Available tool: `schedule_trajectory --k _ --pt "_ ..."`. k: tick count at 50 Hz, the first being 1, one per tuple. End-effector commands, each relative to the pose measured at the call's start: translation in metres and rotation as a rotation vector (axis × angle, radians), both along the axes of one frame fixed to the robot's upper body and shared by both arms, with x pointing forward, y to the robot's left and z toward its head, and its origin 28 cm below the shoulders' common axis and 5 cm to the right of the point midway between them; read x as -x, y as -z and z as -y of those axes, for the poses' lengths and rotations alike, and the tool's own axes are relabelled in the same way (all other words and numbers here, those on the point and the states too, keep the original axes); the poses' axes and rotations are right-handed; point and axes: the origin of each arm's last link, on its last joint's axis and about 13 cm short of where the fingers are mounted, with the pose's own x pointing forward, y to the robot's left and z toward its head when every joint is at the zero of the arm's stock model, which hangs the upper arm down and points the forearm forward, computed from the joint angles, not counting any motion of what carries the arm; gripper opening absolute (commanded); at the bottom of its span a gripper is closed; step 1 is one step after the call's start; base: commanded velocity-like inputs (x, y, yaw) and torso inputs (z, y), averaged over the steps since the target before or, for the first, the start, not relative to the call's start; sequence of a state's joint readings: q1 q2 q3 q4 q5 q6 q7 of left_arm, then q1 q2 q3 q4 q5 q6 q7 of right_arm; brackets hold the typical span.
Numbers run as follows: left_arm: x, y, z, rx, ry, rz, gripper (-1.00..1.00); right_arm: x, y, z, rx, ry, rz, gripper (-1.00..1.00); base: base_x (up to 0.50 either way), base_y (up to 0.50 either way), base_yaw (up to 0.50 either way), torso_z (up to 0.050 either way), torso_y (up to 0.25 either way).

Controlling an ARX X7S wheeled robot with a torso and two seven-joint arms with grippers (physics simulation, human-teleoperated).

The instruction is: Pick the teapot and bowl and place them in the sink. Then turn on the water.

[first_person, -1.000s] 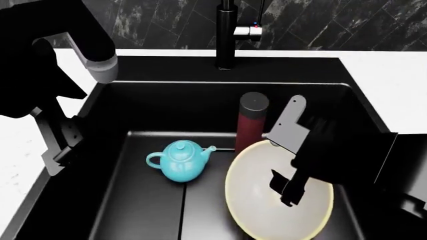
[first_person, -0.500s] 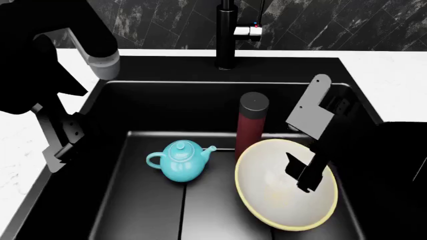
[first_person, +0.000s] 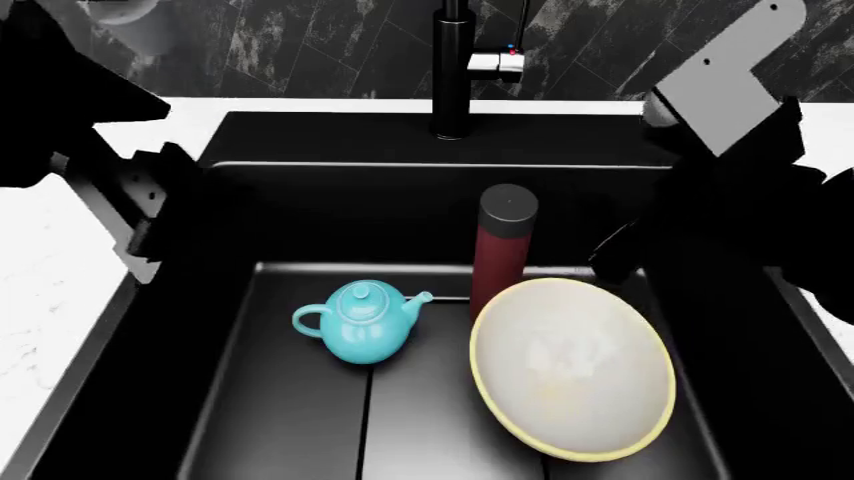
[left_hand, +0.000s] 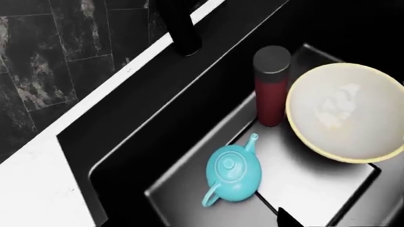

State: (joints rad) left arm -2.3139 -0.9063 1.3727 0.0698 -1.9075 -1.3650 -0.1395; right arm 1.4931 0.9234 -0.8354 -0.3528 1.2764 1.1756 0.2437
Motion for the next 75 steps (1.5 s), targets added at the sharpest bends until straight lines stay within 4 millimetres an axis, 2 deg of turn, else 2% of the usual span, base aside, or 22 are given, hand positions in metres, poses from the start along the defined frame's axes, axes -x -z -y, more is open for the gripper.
schedule_trajectory --k 1,8,26,35,45,54,64,75 --pt "0.011 -0.007 -0.004 0.219 -0.125 0.203 1.00 -0.017 -0.017 -0.005 -0.226 0.105 0.096 1.00 0.00 0.00 0.00 0.000 0.000" --pt "0.007 -0.012 -0.004 0.266 -0.185 0.264 1.00 -0.042 -0.025 -0.011 -0.326 0.176 0.145 1.00 0.00 0.00 0.00 0.000 0.000" --pt "0.021 -0.025 -0.001 0.282 -0.214 0.346 1.00 -0.104 -0.038 -0.034 -0.433 0.224 0.198 1.00 0.00 0.00 0.00 0.000 0.000" --pt "0.020 -0.031 0.004 0.349 -0.189 0.362 1.00 -0.129 -0.050 -0.053 -0.475 0.208 0.203 1.00 0.00 0.00 0.00 0.000 0.000" --pt "0.022 -0.033 0.007 0.385 -0.169 0.377 1.00 -0.158 -0.047 -0.066 -0.545 0.263 0.213 1.00 0.00 0.00 0.00 0.000 0.000" --pt "0.036 -0.032 0.006 0.432 -0.148 0.344 1.00 -0.171 -0.041 -0.078 -0.599 0.262 0.224 1.00 0.00 0.00 0.00 0.000 0.000" --pt "0.050 -0.030 0.003 0.475 -0.130 0.341 1.00 -0.171 -0.046 -0.085 -0.614 0.246 0.238 1.00 0.00 0.00 0.00 0.000 0.000" --pt "0.068 -0.017 -0.003 0.522 -0.134 0.318 1.00 -0.171 -0.047 -0.087 -0.615 0.251 0.257 1.00 0.00 0.00 0.00 0.000 0.000"
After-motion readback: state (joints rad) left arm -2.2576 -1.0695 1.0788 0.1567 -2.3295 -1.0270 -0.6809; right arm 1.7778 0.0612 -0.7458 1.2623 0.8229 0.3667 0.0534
